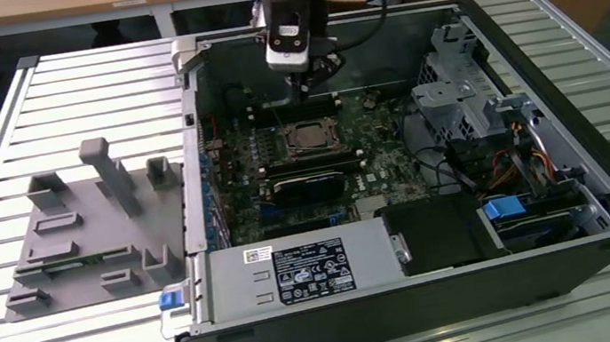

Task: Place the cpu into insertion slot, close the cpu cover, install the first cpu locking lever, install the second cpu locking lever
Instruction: 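Install the first cpu locking lever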

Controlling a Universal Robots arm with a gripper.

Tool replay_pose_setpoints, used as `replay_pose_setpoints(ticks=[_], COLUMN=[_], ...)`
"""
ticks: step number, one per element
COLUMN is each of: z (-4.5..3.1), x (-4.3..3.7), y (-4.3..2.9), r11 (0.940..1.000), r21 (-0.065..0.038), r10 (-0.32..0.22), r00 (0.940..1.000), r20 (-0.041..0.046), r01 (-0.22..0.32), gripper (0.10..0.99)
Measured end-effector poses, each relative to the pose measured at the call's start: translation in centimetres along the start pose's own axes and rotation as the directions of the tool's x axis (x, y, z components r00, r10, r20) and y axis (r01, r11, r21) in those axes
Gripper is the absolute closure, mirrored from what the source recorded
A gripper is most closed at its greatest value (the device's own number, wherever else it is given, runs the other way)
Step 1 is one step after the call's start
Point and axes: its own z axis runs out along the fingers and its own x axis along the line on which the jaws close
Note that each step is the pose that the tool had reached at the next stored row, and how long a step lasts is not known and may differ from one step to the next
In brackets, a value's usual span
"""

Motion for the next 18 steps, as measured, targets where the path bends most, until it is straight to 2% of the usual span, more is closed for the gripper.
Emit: replay_pose_setpoints(ticks=[6, 9, 14, 18], z=[0.07, 0.12, 0.21, 0.28], x=[0.01, 0.01, 0.00, 0.00], y=[-0.01, -0.02, -0.02, -0.02], r11=[0.9990, 0.9956, 0.9830, 0.9670], r21=[0.001, 0.002, 0.004, 0.005], r10=[-0.045, -0.093, -0.184, -0.255], r00=[0.9990, 0.9956, 0.9830, 0.9669], r20=[-0.0021, -0.0043, -0.0087, -0.0123], r01=[0.045, 0.093, 0.184, 0.255], gripper=[0.980, 0.980, 0.980, 0.980])
